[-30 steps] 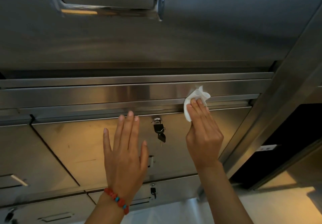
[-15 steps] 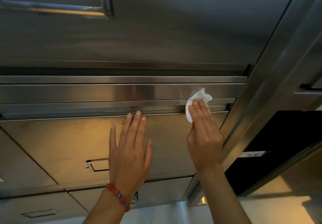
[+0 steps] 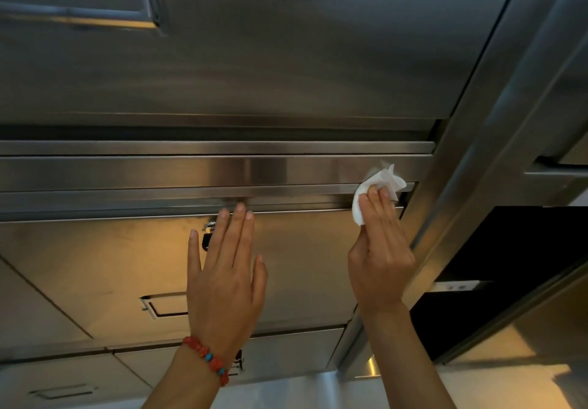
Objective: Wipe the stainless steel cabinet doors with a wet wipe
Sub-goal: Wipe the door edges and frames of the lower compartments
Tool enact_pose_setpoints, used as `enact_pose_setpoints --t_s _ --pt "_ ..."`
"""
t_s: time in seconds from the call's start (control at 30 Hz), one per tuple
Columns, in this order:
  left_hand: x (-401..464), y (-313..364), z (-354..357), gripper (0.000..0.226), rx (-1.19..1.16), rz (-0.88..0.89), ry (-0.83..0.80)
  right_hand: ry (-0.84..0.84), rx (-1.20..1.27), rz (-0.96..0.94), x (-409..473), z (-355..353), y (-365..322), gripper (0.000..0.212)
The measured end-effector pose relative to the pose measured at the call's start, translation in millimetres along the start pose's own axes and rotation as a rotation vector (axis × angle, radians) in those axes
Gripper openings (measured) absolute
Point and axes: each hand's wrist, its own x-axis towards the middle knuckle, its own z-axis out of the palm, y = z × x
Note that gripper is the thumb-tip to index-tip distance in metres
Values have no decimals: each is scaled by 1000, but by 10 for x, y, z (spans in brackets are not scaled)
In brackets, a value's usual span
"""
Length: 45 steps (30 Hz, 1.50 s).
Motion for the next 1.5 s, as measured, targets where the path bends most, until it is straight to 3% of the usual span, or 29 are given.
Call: enact_pose_setpoints --t_s 0.27,0.5,0.7,0.97,1.2,1.4,1.5 --pt "-10 15 67 52 14 4 62 -40 12 -102 -5 -31 157 27" --pt "-12 -9 83 52 17 14 76 6 10 -9 -17 1 129 36" --pt "-14 -30 97 50 18 30 91 -40 60 -123 -25 2 123 31" --pt "-20 -53 111 51 27 45 94 18 -12 -8 1 -26 206 34" --pt "-22 -55 120 51 23 50 99 -27 17 -110 -11 -28 215 27" --pt "-20 -56 107 51 17 46 94 54 -7 -2 30 -39 314 35" --pt "-23 -50 111 51 19 48 92 20 8 -35 2 -20 229 35"
